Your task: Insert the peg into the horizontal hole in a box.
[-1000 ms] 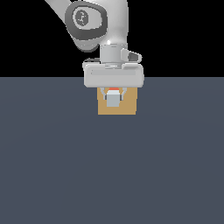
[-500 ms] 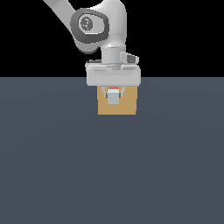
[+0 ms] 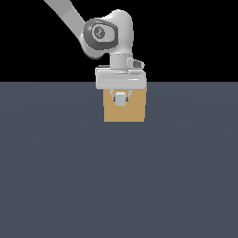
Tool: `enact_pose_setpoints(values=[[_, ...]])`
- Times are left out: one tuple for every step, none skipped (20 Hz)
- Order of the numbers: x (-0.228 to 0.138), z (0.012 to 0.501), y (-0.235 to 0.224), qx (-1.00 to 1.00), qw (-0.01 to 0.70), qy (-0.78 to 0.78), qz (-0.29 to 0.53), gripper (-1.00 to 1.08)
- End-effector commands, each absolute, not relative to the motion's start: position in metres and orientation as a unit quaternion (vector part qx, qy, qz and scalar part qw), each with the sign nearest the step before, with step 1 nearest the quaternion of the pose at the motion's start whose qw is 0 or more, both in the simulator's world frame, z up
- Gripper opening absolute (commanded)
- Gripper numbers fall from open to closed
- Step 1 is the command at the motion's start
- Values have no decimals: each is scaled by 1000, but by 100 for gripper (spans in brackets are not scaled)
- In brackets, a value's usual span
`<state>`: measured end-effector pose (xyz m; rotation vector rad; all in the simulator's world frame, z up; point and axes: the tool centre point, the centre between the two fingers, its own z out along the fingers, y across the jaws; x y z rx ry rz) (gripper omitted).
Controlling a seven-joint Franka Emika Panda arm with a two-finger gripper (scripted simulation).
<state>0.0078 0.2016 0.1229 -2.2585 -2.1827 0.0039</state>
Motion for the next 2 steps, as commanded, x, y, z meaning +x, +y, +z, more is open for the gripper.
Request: enact_pose_setpoints(values=[[10,125,210,-718,0,-696,-2,-100],[10,125,210,-718,0,-696,-2,-100]])
